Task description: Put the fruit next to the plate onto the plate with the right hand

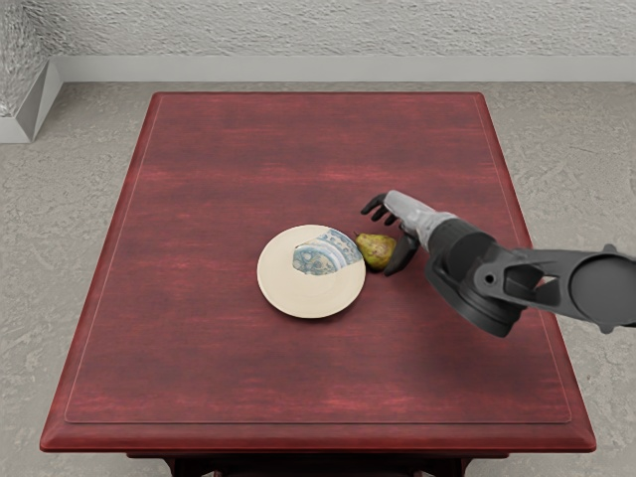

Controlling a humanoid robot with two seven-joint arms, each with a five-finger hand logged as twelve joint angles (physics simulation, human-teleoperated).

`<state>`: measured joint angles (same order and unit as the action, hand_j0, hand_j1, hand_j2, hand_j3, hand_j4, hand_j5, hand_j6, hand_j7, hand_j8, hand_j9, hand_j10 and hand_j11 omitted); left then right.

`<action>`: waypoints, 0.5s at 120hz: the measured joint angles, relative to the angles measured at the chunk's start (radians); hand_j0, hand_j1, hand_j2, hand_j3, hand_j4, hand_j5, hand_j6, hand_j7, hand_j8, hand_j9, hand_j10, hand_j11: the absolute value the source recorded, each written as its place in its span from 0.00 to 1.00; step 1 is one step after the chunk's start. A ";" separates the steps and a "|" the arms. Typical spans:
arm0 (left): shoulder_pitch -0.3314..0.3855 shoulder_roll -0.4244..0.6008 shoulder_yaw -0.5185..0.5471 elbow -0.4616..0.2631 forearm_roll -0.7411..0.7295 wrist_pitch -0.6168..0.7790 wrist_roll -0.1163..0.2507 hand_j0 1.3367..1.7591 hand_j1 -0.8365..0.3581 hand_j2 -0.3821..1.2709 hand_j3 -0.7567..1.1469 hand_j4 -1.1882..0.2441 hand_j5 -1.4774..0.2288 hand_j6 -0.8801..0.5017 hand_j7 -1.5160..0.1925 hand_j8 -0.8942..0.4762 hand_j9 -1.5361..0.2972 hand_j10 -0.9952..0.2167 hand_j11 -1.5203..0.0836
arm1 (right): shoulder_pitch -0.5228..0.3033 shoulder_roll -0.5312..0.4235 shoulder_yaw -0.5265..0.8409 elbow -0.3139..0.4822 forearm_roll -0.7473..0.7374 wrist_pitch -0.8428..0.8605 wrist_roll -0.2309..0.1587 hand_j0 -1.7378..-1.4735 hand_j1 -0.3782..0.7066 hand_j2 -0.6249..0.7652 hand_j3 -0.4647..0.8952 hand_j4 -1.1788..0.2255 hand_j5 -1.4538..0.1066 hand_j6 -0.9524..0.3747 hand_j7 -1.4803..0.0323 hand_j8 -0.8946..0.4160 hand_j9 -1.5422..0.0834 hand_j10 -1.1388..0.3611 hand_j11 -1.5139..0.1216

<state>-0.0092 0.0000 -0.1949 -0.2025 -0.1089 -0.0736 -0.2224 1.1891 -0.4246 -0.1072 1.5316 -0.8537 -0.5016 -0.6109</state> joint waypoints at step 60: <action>0.000 0.000 0.000 0.000 0.000 0.000 0.000 0.76 0.98 0.23 0.40 0.82 0.86 0.63 0.88 0.65 0.83 0.81 0.94 | 0.004 0.013 -0.006 0.002 -0.001 -0.009 0.000 0.30 0.47 0.40 0.34 0.55 0.60 0.42 0.64 0.38 0.63 0.49 0.61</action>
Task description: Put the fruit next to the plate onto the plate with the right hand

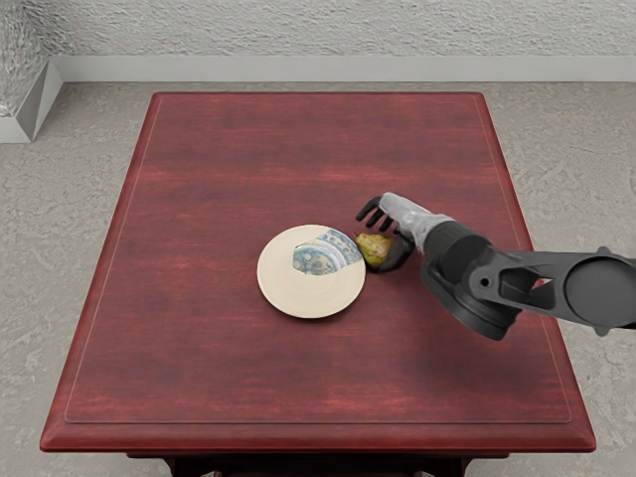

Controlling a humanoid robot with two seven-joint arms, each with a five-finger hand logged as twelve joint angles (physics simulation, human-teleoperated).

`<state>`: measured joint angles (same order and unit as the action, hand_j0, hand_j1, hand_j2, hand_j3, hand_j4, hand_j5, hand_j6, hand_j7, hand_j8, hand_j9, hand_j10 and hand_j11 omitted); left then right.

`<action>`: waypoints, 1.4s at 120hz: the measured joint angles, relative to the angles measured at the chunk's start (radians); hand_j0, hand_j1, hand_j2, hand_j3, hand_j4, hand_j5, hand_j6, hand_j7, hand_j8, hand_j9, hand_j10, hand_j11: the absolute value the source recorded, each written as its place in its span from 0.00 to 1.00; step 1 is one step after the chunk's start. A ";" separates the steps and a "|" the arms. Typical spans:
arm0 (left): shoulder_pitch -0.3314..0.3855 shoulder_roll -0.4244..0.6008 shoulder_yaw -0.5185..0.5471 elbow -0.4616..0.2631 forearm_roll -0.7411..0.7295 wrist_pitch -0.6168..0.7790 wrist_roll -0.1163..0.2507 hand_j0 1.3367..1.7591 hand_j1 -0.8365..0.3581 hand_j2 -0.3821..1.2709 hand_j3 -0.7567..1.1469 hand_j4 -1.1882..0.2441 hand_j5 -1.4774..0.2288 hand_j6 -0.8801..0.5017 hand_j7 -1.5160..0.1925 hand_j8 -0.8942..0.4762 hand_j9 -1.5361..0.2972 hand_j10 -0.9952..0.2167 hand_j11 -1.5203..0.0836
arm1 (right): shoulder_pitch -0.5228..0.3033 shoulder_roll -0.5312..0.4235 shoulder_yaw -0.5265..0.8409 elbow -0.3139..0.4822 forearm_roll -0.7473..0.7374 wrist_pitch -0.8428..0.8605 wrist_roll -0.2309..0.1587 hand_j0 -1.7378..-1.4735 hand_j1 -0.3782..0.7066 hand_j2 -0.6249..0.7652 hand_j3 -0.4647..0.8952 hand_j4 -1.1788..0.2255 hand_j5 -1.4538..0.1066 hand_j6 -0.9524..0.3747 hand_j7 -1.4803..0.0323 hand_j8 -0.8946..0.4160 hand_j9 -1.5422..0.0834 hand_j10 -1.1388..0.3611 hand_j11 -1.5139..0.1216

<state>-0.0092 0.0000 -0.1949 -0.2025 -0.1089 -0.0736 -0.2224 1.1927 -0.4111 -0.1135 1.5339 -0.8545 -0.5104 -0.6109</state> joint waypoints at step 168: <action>0.000 0.000 0.000 0.000 0.000 0.000 0.000 0.76 0.98 0.23 0.40 0.82 0.86 0.63 0.88 0.65 0.83 0.81 0.94 | 0.001 -0.001 -0.019 0.009 -0.003 0.001 0.000 0.32 0.57 0.63 0.34 0.39 0.42 0.31 0.44 0.33 0.45 0.38 0.42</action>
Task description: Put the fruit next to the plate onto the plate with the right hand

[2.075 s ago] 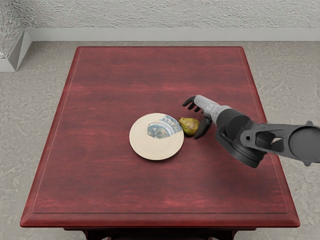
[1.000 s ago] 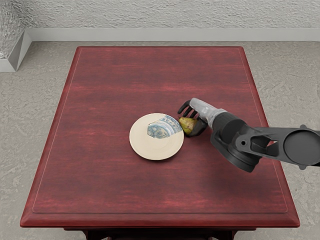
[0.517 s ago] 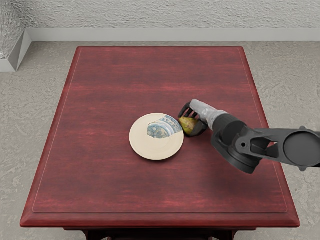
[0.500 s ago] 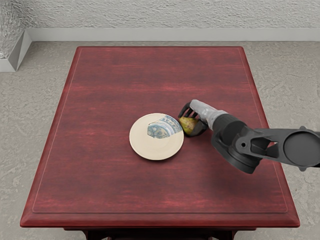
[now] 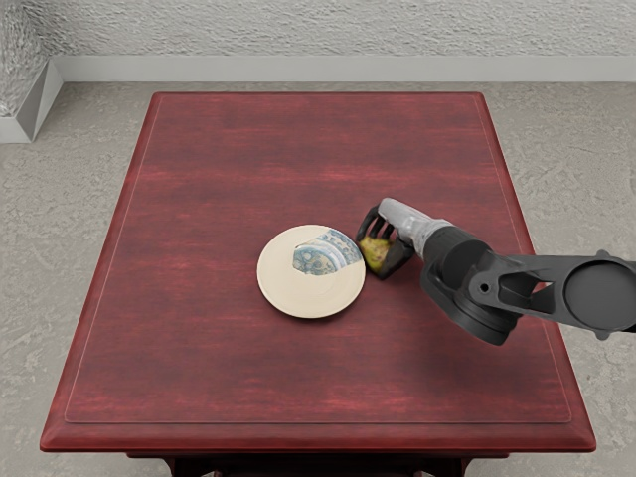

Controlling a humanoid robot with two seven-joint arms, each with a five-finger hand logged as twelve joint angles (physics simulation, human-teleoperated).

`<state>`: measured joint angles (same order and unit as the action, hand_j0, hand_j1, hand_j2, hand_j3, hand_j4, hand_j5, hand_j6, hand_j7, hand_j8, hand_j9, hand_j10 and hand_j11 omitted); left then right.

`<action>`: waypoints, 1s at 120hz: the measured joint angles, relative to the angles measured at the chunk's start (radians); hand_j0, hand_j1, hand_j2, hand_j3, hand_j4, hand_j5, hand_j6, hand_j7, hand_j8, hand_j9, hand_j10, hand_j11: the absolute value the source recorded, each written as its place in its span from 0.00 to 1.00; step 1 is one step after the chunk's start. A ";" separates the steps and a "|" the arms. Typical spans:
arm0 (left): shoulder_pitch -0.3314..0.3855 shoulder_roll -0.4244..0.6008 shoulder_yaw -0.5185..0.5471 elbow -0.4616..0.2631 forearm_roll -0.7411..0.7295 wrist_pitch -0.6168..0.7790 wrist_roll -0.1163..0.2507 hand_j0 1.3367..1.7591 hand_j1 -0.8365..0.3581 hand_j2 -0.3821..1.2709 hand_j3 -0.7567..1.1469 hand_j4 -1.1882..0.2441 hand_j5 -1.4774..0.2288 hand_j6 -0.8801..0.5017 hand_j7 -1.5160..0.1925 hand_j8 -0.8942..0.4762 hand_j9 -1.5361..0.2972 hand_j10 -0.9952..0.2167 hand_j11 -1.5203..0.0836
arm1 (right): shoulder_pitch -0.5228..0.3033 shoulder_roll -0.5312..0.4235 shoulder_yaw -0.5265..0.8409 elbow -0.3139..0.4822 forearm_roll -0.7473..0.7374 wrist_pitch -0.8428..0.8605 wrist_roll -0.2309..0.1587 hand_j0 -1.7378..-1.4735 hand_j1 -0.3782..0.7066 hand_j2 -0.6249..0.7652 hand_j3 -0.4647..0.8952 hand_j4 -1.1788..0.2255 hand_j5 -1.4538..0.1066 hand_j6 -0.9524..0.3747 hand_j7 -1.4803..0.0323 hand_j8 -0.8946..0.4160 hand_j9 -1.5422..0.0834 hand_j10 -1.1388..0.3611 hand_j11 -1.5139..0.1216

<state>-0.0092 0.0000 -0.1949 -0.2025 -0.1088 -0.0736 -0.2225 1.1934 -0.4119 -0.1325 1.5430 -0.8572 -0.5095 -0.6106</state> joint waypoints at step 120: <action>0.000 0.000 0.000 0.000 0.000 0.000 0.000 0.76 0.98 0.23 0.40 0.82 0.86 0.63 0.88 0.65 0.83 0.81 0.94 | 0.013 -0.101 0.011 0.073 0.016 0.004 0.000 0.31 0.58 0.71 0.34 0.37 0.38 0.28 0.41 0.31 0.42 0.37 0.40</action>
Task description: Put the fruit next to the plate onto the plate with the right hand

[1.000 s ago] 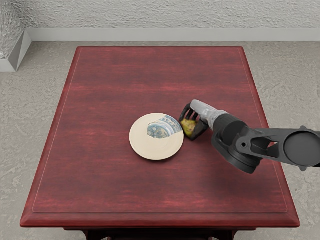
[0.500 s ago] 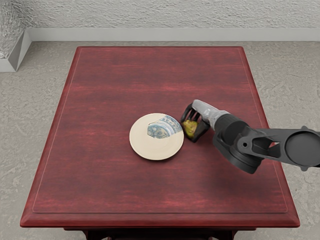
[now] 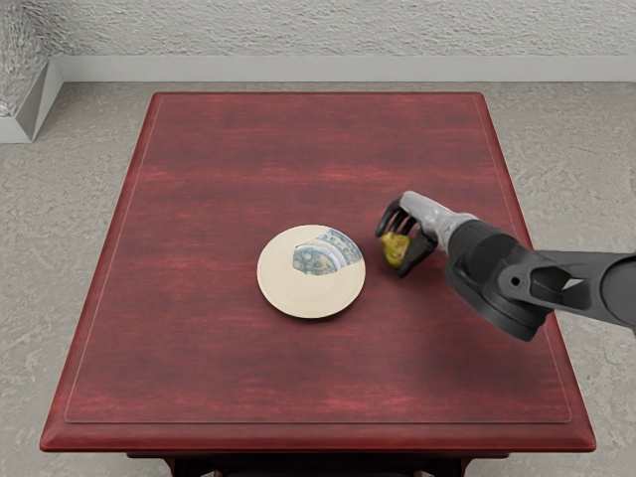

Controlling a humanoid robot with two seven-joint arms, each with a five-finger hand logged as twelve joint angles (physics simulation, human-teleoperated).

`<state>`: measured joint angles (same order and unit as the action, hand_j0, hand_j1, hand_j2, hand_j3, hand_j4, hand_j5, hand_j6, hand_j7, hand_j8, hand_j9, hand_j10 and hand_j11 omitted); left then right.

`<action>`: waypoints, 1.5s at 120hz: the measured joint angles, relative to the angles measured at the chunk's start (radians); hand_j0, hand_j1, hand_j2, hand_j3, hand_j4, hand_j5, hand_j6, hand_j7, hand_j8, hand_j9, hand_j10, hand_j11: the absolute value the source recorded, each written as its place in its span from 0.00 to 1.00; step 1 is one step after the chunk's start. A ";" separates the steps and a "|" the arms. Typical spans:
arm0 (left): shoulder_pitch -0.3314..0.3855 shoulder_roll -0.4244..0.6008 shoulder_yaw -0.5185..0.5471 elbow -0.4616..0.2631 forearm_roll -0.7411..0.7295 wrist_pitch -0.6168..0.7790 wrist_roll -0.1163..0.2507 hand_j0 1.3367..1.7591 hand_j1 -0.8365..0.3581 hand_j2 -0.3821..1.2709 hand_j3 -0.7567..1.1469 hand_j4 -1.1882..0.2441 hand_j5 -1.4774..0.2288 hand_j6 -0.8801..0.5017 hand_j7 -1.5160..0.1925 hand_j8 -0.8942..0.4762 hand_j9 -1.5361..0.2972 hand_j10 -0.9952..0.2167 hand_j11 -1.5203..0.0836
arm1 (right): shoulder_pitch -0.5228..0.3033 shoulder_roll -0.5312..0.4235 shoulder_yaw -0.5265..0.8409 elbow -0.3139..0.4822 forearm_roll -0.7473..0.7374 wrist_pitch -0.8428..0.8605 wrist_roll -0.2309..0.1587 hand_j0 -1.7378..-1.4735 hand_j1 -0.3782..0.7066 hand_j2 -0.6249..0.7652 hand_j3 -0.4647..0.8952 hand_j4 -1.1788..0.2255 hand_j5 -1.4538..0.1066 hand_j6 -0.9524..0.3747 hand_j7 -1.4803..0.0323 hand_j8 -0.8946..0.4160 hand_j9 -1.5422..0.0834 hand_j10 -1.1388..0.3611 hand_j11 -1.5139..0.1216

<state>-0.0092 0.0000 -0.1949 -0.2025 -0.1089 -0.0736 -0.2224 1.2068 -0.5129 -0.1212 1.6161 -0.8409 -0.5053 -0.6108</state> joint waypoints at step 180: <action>0.000 0.000 0.000 0.001 0.000 0.000 0.000 0.76 0.98 0.23 0.40 0.82 0.86 0.63 0.88 0.65 0.83 0.81 0.94 | 0.258 0.285 -0.002 -0.043 0.300 -0.002 0.000 0.31 0.62 0.77 0.34 0.37 0.37 0.29 0.40 0.32 0.42 0.37 0.40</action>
<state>-0.0092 0.0000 -0.1948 -0.2014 -0.1089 -0.0736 -0.2224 1.4652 -0.2281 -0.1228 1.5733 -0.5409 -0.5072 -0.6107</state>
